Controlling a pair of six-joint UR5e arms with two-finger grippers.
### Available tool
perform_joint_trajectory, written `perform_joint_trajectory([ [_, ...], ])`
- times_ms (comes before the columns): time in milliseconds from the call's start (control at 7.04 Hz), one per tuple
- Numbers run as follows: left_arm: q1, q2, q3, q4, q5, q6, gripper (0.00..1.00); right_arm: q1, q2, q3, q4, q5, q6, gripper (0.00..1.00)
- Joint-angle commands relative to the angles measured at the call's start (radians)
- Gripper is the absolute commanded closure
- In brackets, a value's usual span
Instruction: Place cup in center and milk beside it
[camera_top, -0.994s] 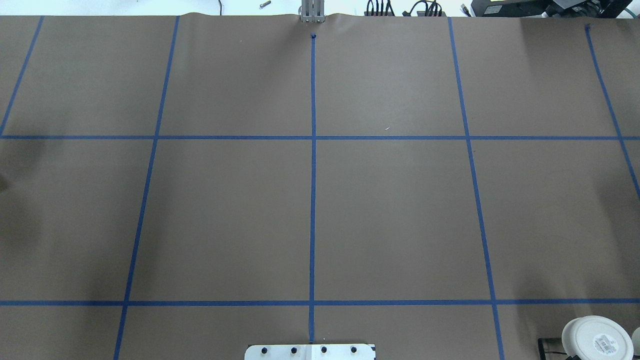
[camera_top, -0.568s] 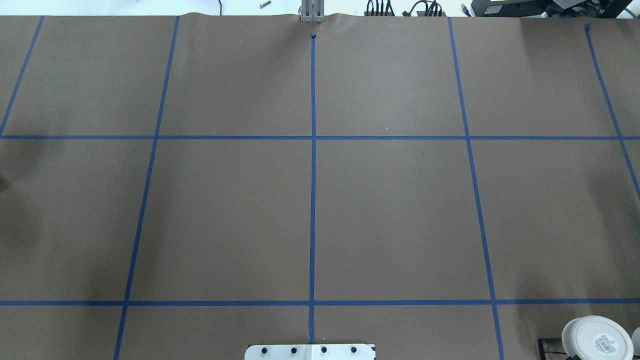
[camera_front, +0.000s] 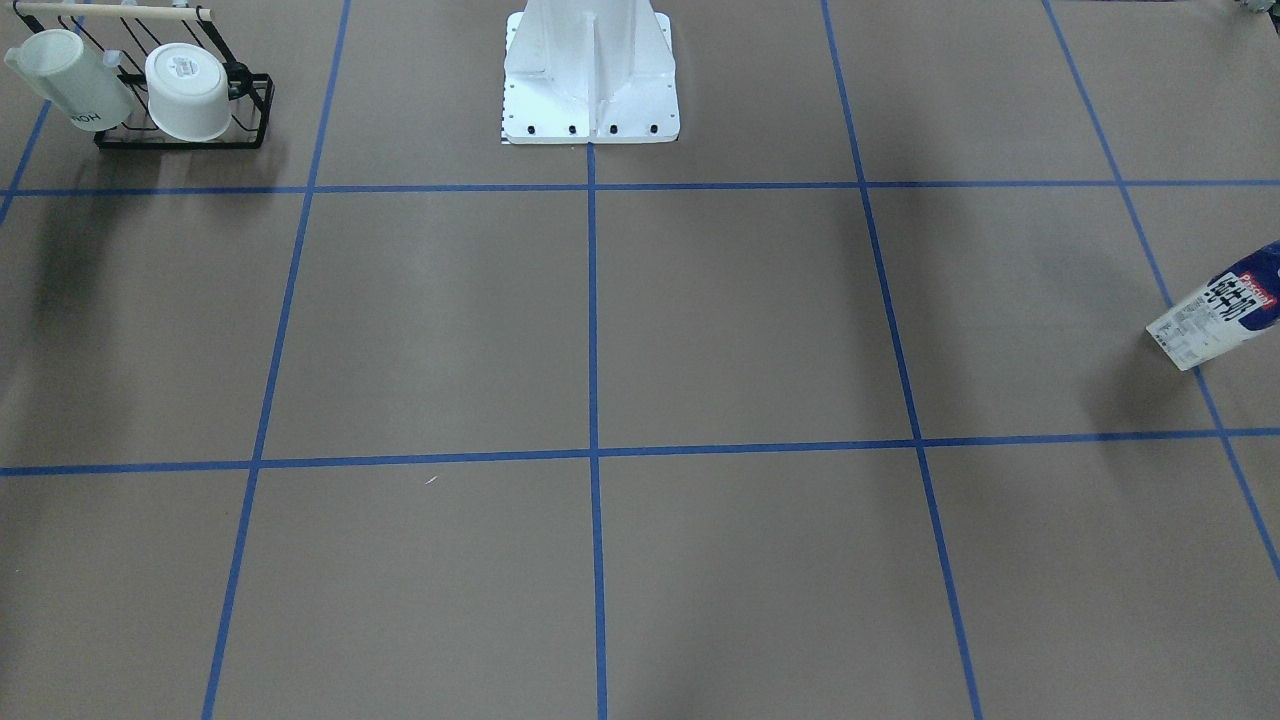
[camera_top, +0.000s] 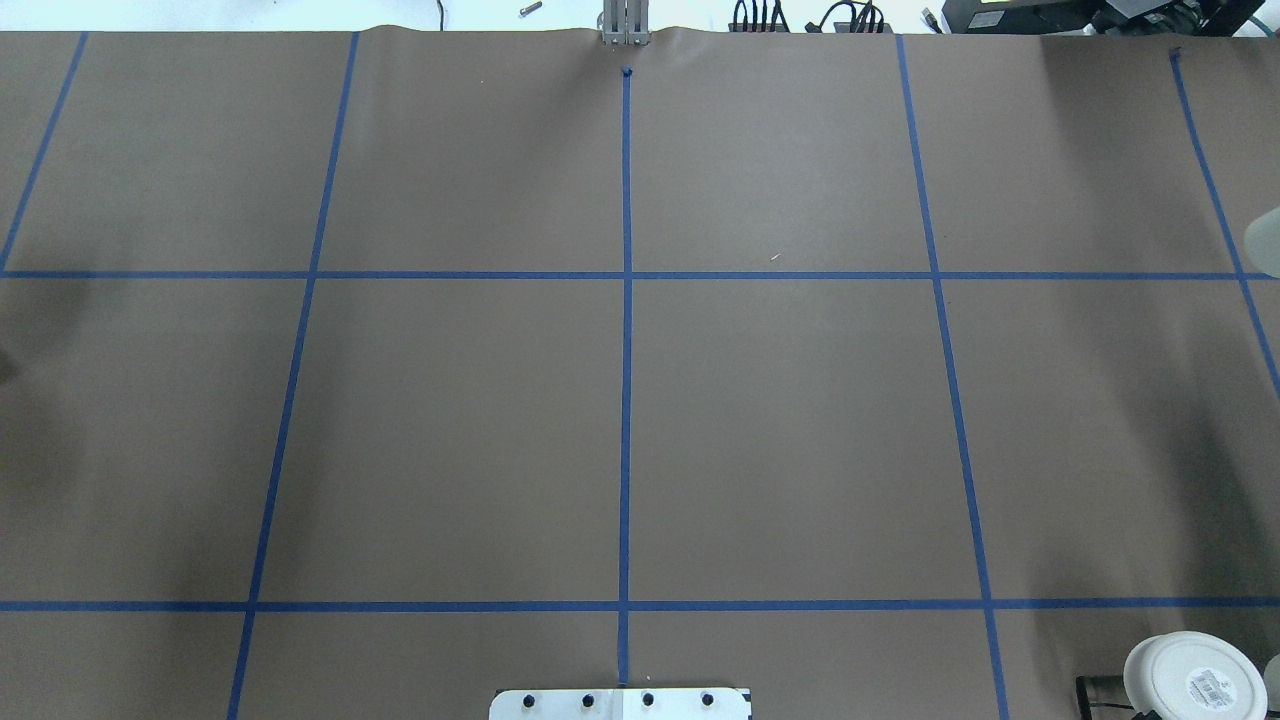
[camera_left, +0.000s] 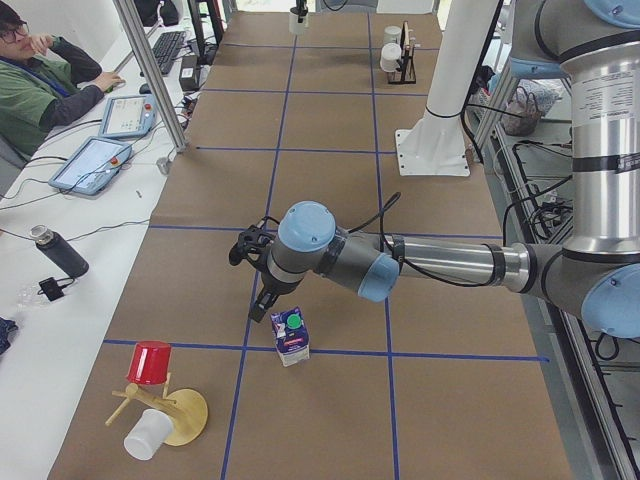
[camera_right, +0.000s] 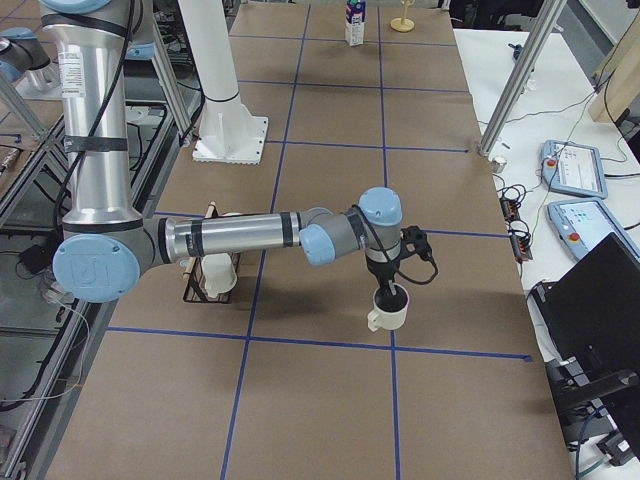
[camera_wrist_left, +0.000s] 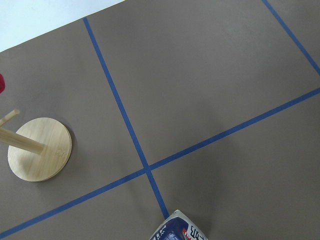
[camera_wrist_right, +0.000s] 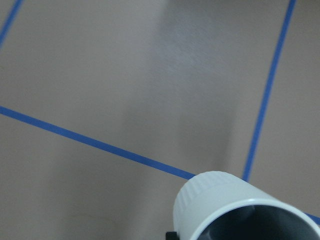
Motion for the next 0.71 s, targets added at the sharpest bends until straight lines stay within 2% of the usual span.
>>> perform_joint_trajectory([
  [0, 0.001, 0.0, 0.001, 0.0, 0.0, -0.002, 0.01, -0.182, 0.107, 0.106, -0.023, 0.0, 0.327, 1.0],
  [142, 0.0, 0.003, 0.001, 0.0, 0.0, 0.0, 0.01, -0.29, 0.199, 0.108, -0.025, -0.055, 0.521, 1.0],
  [284, 0.0, 0.006, 0.002, 0.0, 0.0, 0.0, 0.01, -0.434, 0.28, 0.105, -0.037, -0.16, 0.703, 1.0],
  [568, 0.0, 0.01, 0.002, 0.0, 0.0, 0.0, 0.01, -0.655, 0.543, 0.102, -0.304, -0.352, 0.986, 1.0],
])
